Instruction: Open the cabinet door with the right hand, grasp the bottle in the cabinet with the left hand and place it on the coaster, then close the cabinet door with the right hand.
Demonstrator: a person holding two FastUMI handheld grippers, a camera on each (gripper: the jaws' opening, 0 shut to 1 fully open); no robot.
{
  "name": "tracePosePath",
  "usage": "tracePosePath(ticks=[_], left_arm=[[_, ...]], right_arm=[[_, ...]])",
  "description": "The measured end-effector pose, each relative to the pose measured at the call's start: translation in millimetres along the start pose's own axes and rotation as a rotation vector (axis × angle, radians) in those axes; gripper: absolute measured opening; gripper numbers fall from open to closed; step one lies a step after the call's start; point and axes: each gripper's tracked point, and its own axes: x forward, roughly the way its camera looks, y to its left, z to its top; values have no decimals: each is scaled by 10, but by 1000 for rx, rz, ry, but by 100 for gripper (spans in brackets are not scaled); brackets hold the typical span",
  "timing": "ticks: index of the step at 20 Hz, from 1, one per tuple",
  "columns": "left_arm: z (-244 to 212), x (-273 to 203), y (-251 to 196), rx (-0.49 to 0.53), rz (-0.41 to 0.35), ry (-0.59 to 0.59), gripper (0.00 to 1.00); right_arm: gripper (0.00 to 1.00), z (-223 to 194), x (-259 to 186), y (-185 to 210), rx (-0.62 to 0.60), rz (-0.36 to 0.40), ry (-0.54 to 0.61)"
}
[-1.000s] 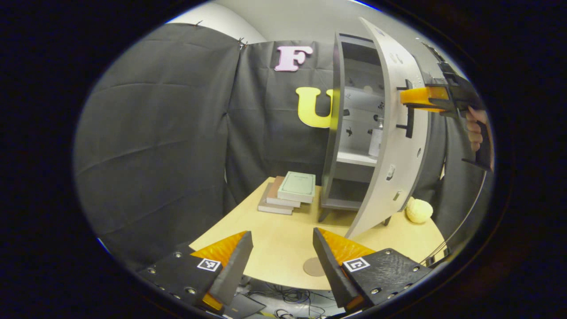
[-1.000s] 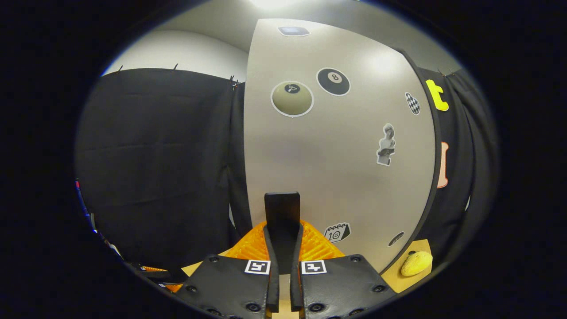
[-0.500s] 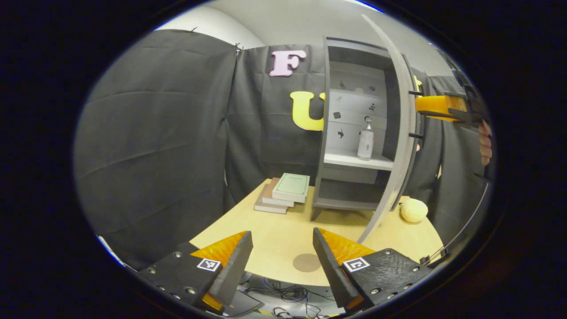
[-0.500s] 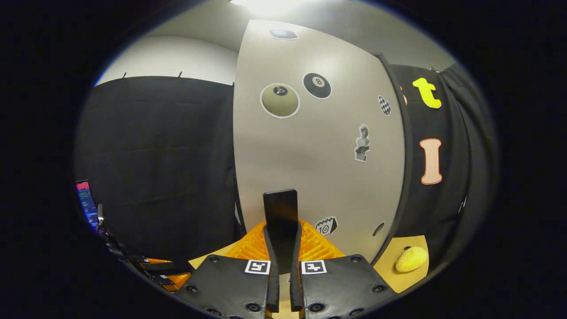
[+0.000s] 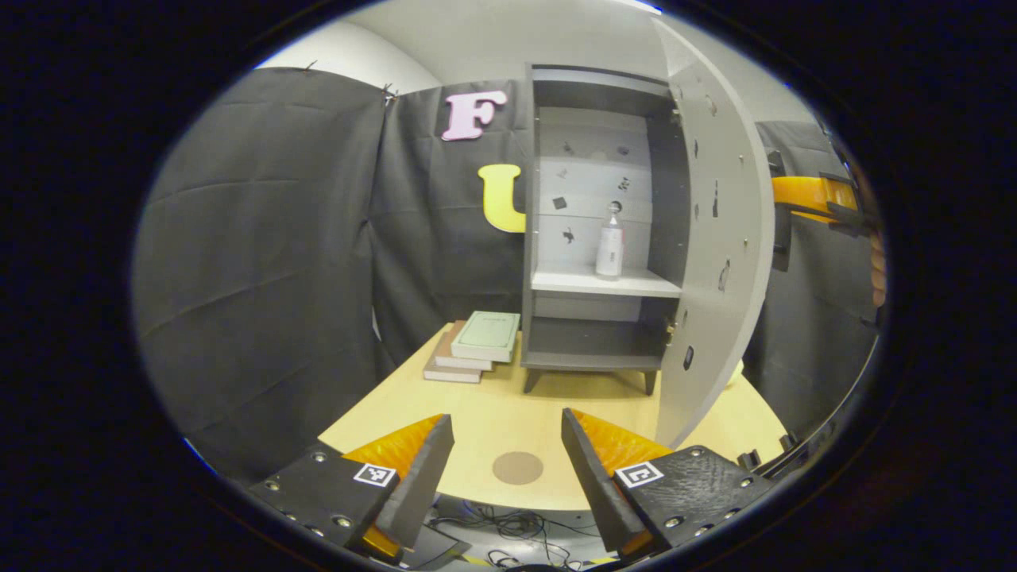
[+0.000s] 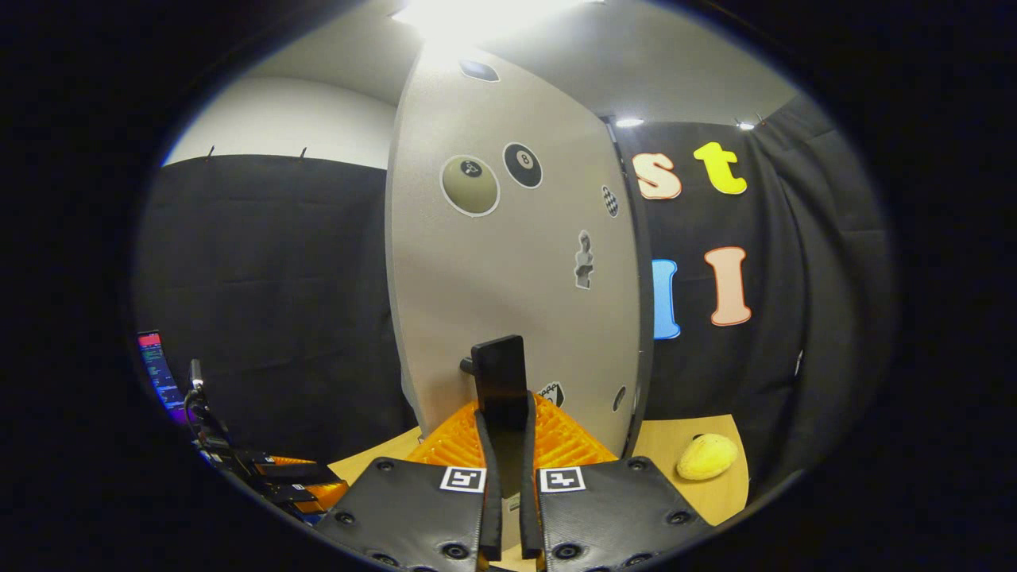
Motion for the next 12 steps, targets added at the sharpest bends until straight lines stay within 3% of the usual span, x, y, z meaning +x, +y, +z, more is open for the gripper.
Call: tracePosePath(ticks=[2, 4, 12], left_arm=[[5, 60, -143, 10, -29, 6, 85], [18, 100, -271, 10, -54, 5, 83], [57, 275, -584, 53, -141, 7, 83]], right_arm=[[7, 8, -28, -90, 4, -32, -3], [11, 19, -45, -163, -3, -62, -6], [9, 40, -107, -435, 37, -212, -29]])
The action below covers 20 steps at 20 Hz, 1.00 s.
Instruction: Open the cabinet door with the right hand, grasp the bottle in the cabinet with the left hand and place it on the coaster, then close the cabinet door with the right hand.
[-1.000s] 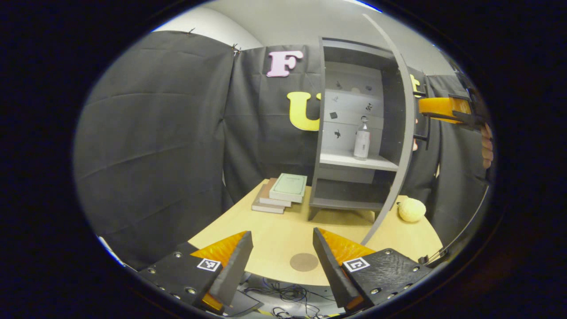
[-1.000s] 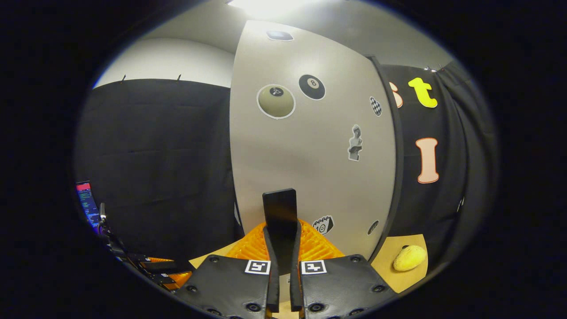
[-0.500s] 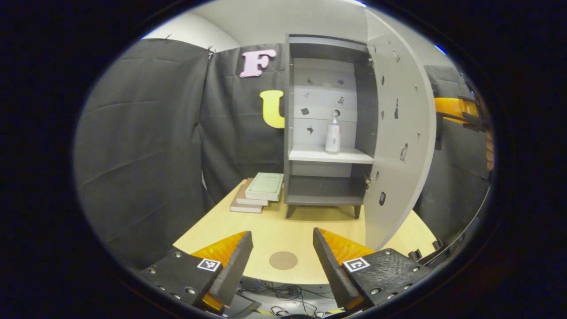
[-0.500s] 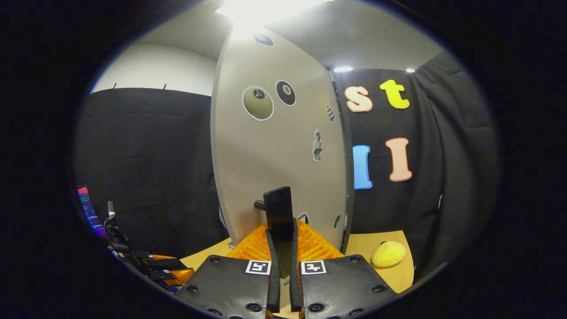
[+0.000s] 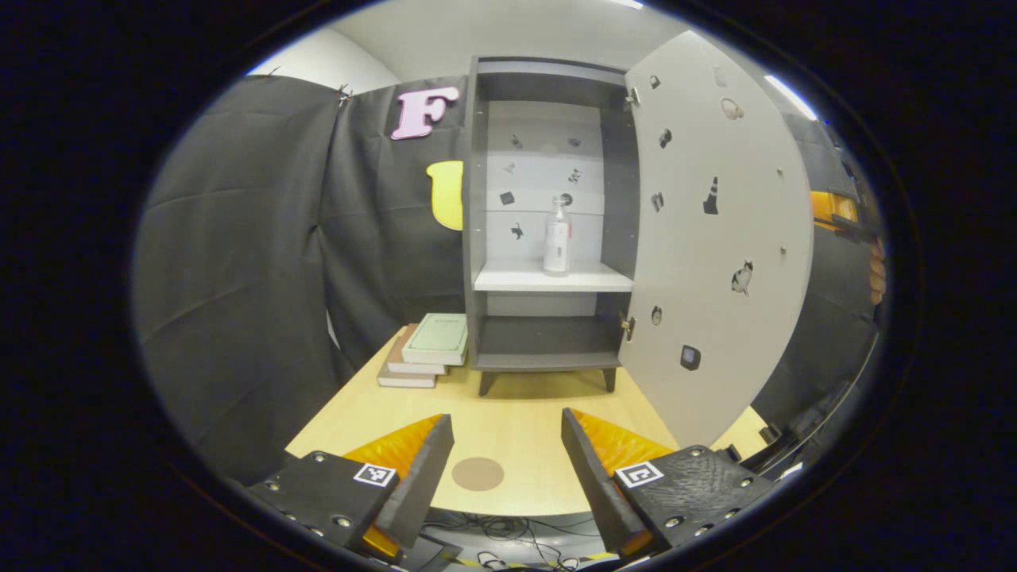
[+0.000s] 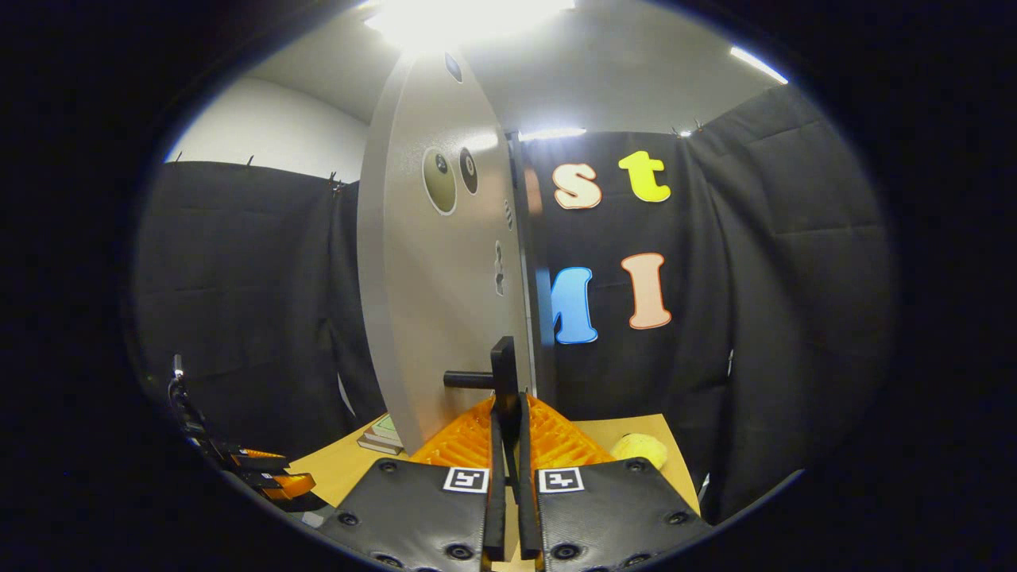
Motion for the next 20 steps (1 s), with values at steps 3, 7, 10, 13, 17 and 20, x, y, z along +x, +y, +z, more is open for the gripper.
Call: tracePosePath(ticks=[3, 7, 10, 13, 17, 20], left_arm=[[-16, 134, -97, 13, -55, 15, 83], [-23, 340, -167, 46, -154, 40, 83], [46, 495, -99, 67, -200, 27, 82], [91, 620, -14, 42, -255, 21, 83], [166, 832, 317, 37, -292, 11, 85], [315, 972, 601, 50, -304, -16, 82]], right_arm=[[10, 8, 14, 67, 24, -5, -18], [9, -5, -33, -98, 38, -91, -19], [10, -77, -68, -32, 91, -130, 0], [9, -105, -143, -127, 85, -210, 10], [9, -138, -289, -289, 89, -355, 20], [9, -124, -401, -391, 116, -470, 2]])
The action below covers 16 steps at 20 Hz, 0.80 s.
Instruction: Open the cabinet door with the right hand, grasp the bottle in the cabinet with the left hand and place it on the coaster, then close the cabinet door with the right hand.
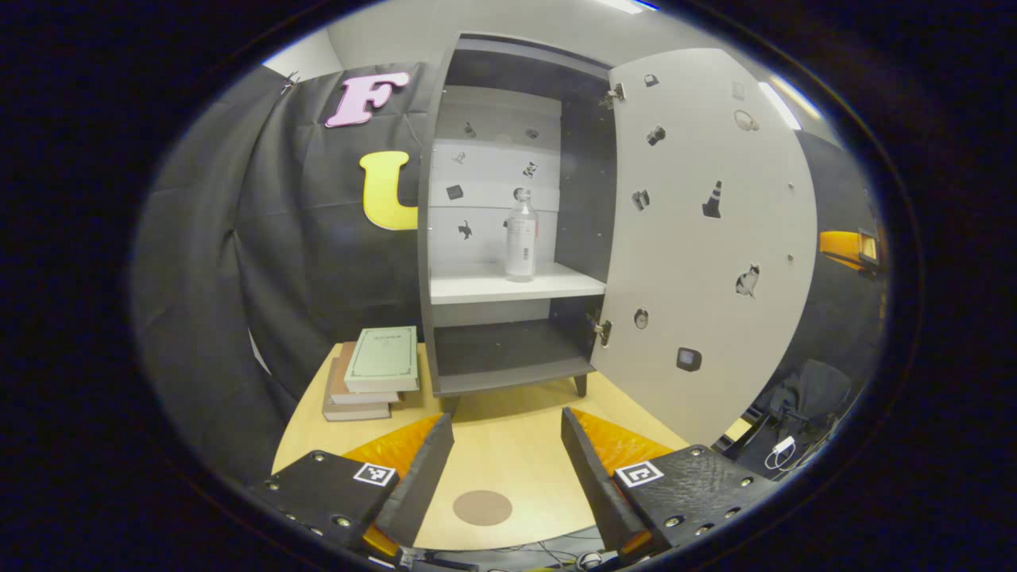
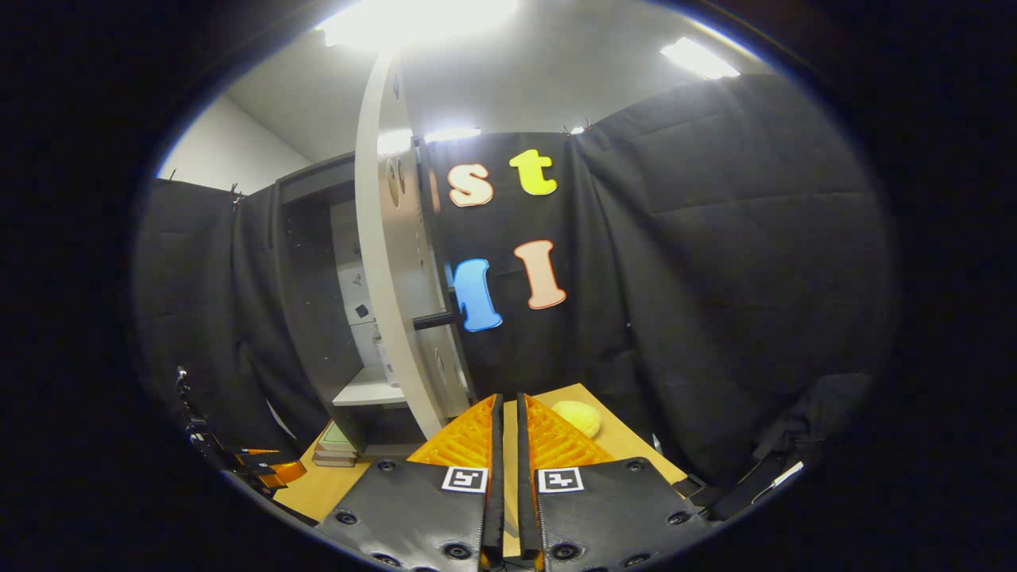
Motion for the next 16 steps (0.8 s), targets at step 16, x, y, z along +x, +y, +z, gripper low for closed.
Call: tracePosePath(ticks=[16], left_arm=[[1757, 982, 291, -16, -73, -253, 82]], right_arm=[[37, 57, 97, -471, 29, -256, -40]])
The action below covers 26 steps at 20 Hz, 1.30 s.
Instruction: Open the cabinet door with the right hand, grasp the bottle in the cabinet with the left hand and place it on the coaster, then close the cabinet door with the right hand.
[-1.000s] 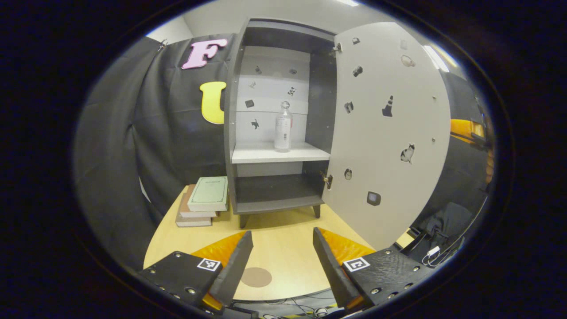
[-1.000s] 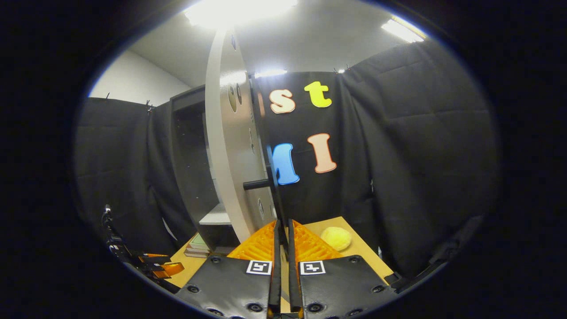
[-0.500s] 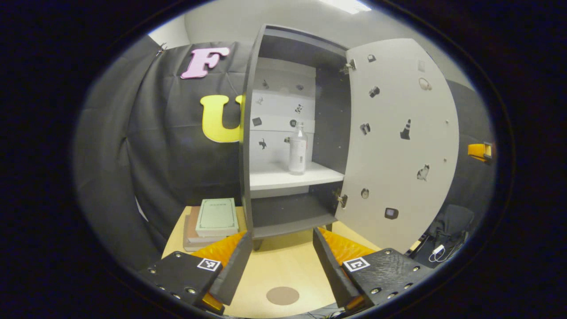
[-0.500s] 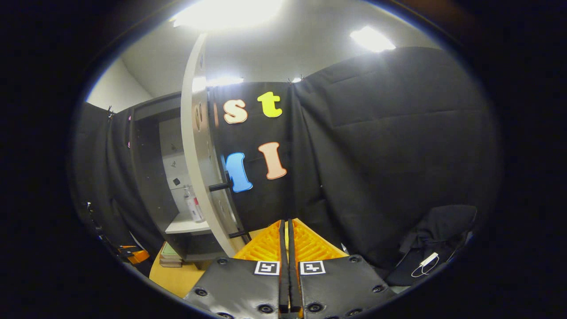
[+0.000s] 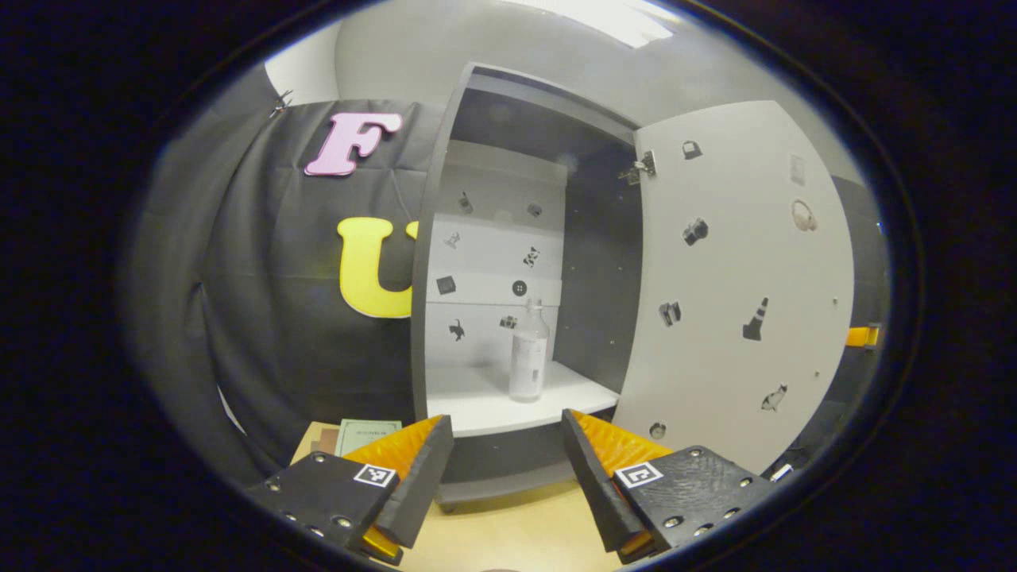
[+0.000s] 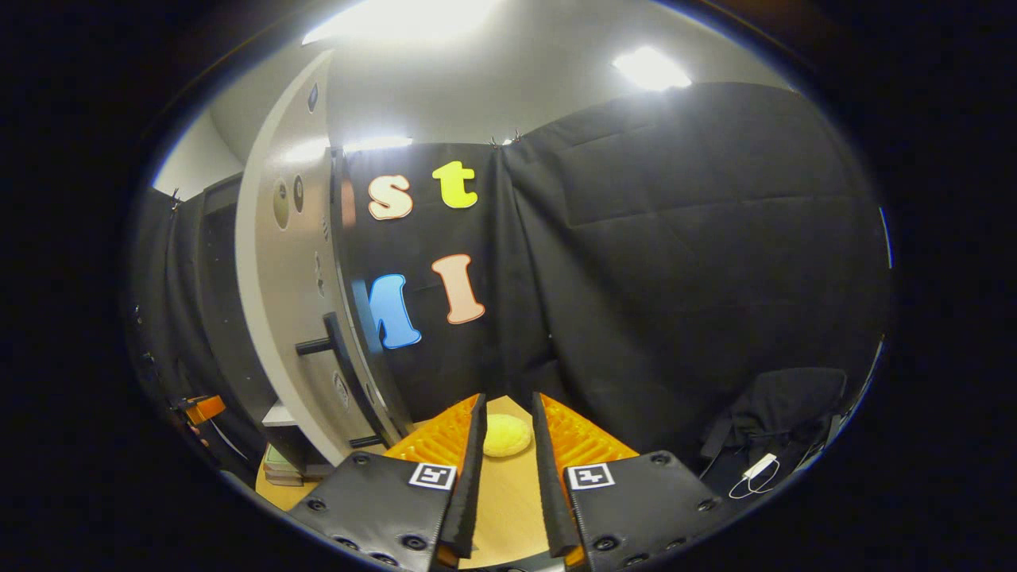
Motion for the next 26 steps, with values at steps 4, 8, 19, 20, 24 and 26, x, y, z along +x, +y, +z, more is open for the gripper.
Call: tracePosePath(ticks=[4, 8, 19, 20, 24, 26], left_arm=[[241, 554, -30, 46, 11, -29, 84], [326, 1101, -138, 46, 15, -54, 82], [132, 2339, -265, 23, 3, -24, 86], [99, 2403, -279, 28, 1, -19, 84], [-3, 2625, -332, 24, -6, -9, 82], [-51, 2738, -349, 20, -13, -6, 82]], right_arm=[[70, 30, 216, -125, -6, -33, -14], [100, -38, 335, -318, -7, -102, 20], [98, -49, 916, -498, -10, -112, 57], [98, -74, 980, -494, 0, -111, 66], [93, -110, 1122, -533, 13, -117, 88], [98, -131, 1196, -587, 2, -133, 87]])
